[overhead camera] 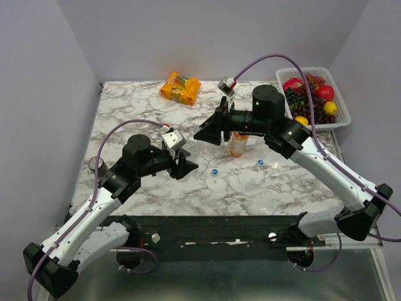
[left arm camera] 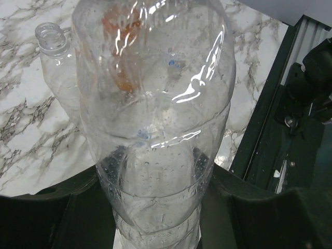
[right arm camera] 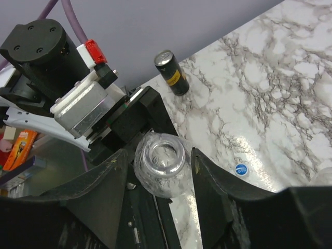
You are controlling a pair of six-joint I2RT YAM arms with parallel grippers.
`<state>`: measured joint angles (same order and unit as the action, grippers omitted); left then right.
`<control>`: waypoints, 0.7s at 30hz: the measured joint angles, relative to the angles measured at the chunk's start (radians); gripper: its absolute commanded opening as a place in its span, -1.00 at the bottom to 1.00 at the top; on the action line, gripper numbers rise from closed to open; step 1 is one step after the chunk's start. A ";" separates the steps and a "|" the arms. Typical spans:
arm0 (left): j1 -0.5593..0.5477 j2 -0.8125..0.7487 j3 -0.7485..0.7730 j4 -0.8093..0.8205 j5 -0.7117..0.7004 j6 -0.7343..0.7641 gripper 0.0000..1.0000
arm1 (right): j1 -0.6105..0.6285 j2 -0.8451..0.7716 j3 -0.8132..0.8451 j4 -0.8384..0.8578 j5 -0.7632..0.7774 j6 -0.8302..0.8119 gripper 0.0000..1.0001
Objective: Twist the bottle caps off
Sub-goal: Pass from the left arm to the right
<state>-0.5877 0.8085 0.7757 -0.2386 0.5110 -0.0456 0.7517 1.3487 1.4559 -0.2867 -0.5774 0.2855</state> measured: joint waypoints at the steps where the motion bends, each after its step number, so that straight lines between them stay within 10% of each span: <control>1: -0.008 0.004 0.000 -0.005 -0.001 0.002 -0.60 | 0.005 0.008 0.000 -0.001 0.000 -0.002 0.12; 13: -0.037 0.003 0.001 -0.042 -0.027 0.019 -0.46 | 0.033 0.050 0.019 -0.026 0.005 -0.037 -0.99; 17: -0.040 -0.005 0.001 -0.045 -0.047 0.019 -0.38 | 0.034 0.050 0.018 -0.022 0.006 -0.042 -0.99; 21: -0.043 -0.017 0.001 -0.047 -0.056 0.022 0.11 | 0.035 0.042 0.017 -0.017 0.017 -0.043 -0.99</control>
<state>-0.6308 0.7918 0.7765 -0.2859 0.4545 -0.0238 0.7872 1.3911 1.4731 -0.3038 -0.5606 0.2420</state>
